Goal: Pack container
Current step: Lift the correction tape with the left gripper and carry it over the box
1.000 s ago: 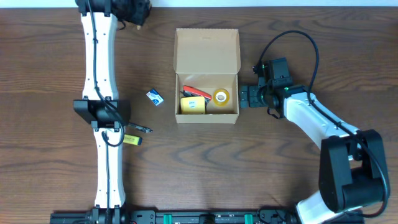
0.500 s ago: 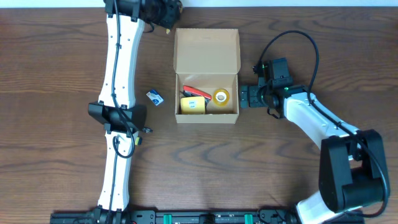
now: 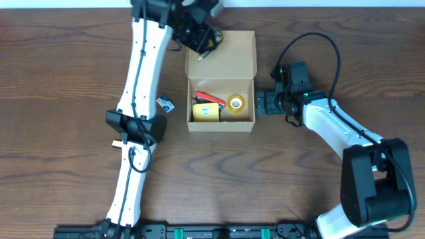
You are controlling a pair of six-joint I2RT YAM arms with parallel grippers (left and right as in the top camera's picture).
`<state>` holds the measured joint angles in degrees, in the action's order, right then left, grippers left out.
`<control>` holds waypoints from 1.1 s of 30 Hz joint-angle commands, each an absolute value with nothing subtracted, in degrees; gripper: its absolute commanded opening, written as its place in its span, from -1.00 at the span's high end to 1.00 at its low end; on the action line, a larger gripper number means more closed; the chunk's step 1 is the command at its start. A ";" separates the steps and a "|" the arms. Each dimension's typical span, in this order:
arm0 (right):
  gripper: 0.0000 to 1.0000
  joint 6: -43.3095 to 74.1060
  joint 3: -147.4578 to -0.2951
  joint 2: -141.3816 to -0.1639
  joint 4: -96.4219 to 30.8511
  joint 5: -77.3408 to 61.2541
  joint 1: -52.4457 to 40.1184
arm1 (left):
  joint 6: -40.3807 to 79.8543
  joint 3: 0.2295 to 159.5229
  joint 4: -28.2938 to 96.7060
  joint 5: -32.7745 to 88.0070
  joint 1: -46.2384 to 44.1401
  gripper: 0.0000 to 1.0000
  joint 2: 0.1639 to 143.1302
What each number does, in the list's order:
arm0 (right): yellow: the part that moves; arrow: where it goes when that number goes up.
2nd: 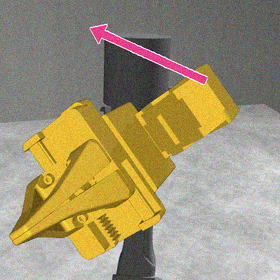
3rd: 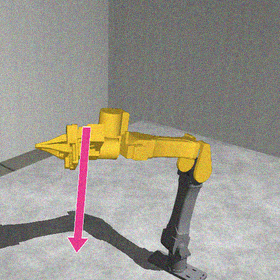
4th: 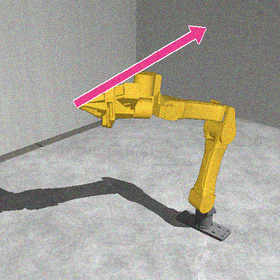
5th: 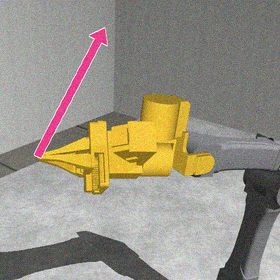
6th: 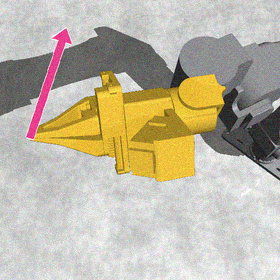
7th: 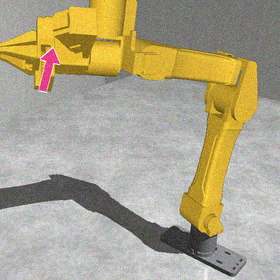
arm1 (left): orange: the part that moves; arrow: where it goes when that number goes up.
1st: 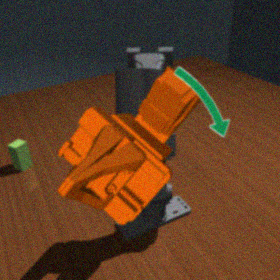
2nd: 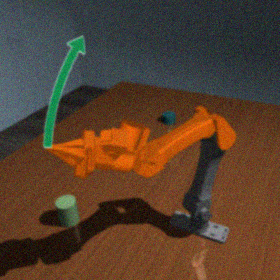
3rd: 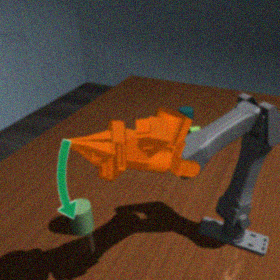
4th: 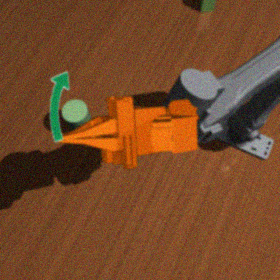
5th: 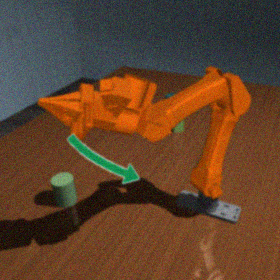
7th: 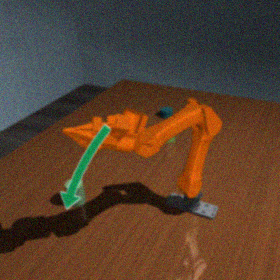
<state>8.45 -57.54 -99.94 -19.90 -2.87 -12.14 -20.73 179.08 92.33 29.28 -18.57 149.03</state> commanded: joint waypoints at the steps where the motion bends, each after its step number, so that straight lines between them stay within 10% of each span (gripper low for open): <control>1: -0.99 7.62 -57.41 -100.47 -19.94 -2.85 -11.99 | -13.78 180.00 96.79 29.41 -21.19 0.89 147.46; 14: -0.99 7.62 -57.41 -100.47 -19.94 -2.83 -11.99 | -11.53 178.60 96.82 21.61 -28.64 0.89 144.09; 33: -0.98 7.62 -57.41 -100.47 -19.94 -2.85 -11.99 | -35.00 133.16 92.14 13.80 -28.80 0.89 122.52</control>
